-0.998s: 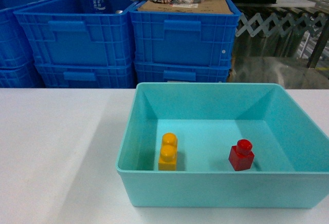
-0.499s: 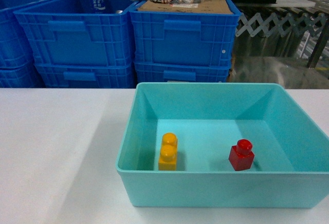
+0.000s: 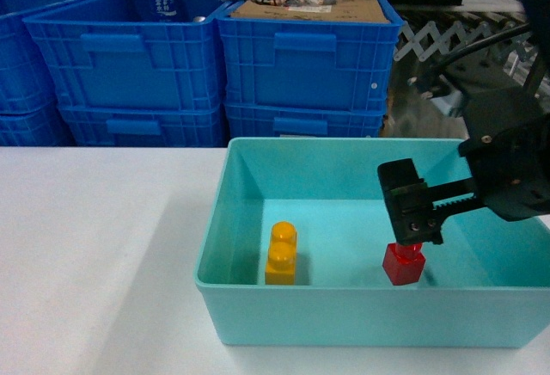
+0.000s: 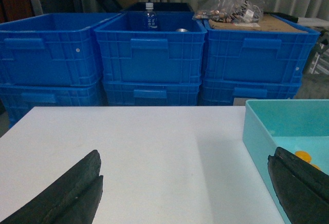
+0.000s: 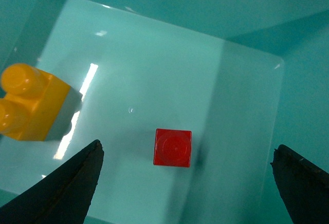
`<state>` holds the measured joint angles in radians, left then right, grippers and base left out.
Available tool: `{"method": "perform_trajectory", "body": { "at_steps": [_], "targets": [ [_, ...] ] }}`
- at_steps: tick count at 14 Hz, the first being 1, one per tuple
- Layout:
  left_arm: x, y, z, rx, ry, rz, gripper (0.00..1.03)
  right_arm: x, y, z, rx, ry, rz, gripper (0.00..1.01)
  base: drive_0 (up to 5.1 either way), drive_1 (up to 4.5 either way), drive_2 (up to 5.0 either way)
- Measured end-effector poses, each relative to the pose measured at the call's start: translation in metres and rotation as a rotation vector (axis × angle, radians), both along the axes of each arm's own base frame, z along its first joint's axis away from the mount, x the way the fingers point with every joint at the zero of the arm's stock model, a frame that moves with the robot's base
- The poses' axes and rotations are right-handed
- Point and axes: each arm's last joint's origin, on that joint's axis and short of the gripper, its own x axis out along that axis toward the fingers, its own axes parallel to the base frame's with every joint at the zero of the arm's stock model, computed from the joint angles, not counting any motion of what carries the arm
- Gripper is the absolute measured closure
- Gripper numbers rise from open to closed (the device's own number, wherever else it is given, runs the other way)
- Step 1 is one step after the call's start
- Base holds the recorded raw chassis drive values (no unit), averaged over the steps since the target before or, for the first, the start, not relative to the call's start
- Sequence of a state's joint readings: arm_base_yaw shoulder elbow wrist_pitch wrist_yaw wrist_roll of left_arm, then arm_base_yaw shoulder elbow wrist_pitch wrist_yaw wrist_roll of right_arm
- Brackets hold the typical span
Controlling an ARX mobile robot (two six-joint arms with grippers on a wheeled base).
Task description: Pick red block from blue box to shelf
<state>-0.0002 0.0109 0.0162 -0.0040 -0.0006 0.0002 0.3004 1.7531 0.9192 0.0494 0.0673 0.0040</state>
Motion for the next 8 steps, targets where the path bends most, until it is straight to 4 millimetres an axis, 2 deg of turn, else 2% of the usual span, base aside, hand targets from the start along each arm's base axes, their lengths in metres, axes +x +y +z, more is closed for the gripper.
{"method": "perform_trajectory", "body": {
  "at_steps": [3, 8],
  "targets": [
    [0.0, 0.0, 0.0, 0.0, 0.0, 0.0, 0.05, 0.032, 0.009, -0.018, -0.038, 0.093, -0.035, 0.03, 0.0, 0.0, 0.0],
    [0.0, 0.0, 0.0, 0.0, 0.0, 0.0, 0.05, 0.048, 0.015, -0.043, -0.005, 0.215, -0.09, 0.03, 0.0, 0.0, 0.0]
  ]
}}
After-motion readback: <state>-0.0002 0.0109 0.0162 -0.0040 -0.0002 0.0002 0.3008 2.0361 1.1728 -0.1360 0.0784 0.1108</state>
